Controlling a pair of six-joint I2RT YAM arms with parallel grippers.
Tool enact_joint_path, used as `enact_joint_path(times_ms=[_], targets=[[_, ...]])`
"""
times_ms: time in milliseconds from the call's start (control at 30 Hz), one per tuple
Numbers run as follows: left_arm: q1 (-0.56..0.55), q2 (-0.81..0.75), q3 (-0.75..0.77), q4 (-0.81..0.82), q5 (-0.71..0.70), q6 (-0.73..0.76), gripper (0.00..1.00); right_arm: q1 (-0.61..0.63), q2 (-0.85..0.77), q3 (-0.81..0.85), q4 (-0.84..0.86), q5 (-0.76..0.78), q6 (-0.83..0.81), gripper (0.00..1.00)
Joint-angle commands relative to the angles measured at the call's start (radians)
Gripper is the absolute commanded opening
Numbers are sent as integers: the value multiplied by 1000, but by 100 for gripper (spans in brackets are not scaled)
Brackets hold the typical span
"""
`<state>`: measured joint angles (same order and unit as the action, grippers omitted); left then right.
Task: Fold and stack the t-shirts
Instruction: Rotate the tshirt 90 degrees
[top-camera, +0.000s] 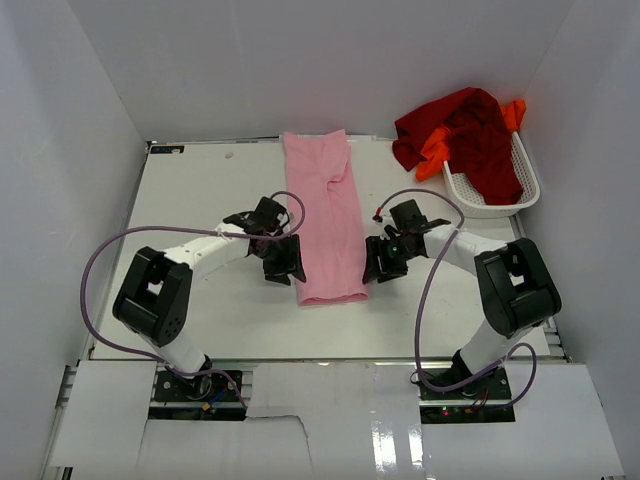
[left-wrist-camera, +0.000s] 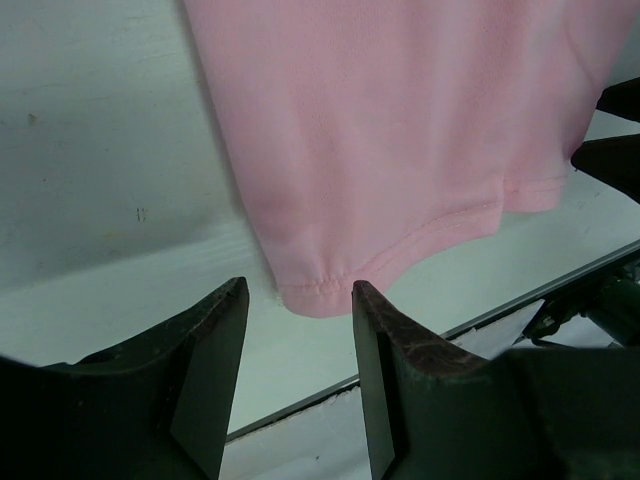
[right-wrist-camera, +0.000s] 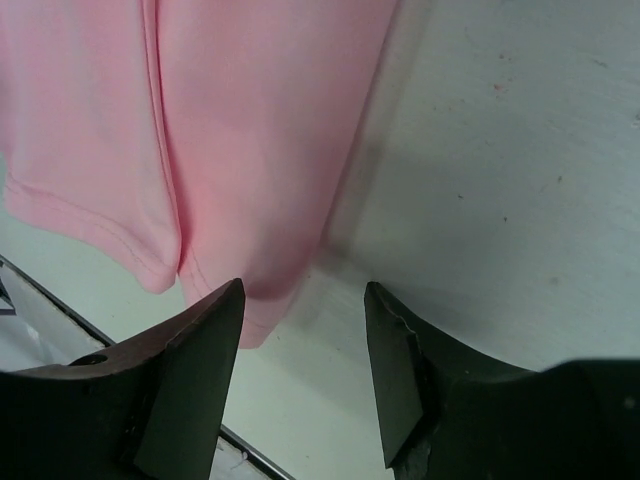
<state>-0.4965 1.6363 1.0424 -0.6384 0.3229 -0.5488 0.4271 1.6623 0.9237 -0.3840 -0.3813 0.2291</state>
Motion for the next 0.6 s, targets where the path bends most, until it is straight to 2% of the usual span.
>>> enact_joint_path(times_ms=[0,367,567], targets=[[-17,-47,-34,69,-45,-62,57,2,-47,-51,59,-8,18,58],[-40,-46,-93,143,-36,-99,57,35,-72,-146,134,-82,87,58],[-59,-49,-108,172,-31,-123,57,73,-72,-151,137,-73,113,58]])
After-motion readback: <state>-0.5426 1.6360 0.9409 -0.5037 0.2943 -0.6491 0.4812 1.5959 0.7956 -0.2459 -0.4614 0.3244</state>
